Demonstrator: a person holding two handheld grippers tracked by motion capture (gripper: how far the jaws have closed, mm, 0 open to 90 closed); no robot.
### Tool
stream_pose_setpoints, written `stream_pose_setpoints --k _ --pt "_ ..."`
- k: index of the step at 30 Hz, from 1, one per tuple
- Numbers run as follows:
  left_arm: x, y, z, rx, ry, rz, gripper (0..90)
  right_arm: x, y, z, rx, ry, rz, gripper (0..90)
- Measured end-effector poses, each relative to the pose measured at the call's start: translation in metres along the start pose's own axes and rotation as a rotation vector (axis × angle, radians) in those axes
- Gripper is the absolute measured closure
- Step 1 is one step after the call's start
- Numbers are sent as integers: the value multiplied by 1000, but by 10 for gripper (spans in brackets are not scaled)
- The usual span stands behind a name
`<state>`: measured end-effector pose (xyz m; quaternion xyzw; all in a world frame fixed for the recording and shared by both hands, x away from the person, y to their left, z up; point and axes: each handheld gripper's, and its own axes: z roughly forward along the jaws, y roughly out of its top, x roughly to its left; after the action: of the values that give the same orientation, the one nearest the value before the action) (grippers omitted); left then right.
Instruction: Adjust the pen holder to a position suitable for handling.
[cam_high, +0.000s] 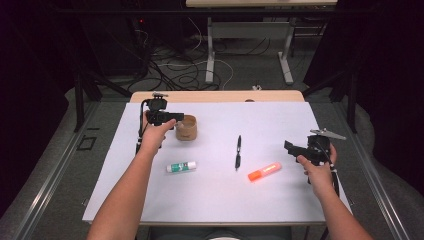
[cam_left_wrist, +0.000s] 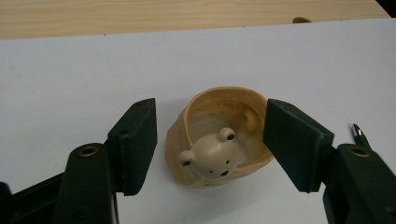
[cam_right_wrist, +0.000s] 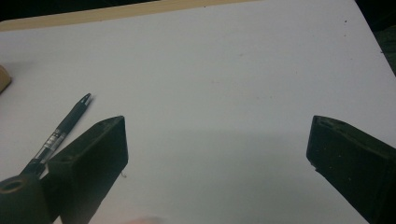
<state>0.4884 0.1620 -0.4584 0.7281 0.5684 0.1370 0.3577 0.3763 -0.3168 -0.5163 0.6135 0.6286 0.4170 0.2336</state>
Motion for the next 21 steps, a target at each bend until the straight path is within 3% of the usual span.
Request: stream_pose_setpoints --k 4,11,21 --pt "0 -1 6 29 7 -6 355 0 0 0 1 2 0 53" --pt "-1 -2 15 94 -37 -21 427 1 0 1 5 3 2 56" --pt "1 -3 26 124 -12 -23 459 1 -1 2 11 4 1 62"
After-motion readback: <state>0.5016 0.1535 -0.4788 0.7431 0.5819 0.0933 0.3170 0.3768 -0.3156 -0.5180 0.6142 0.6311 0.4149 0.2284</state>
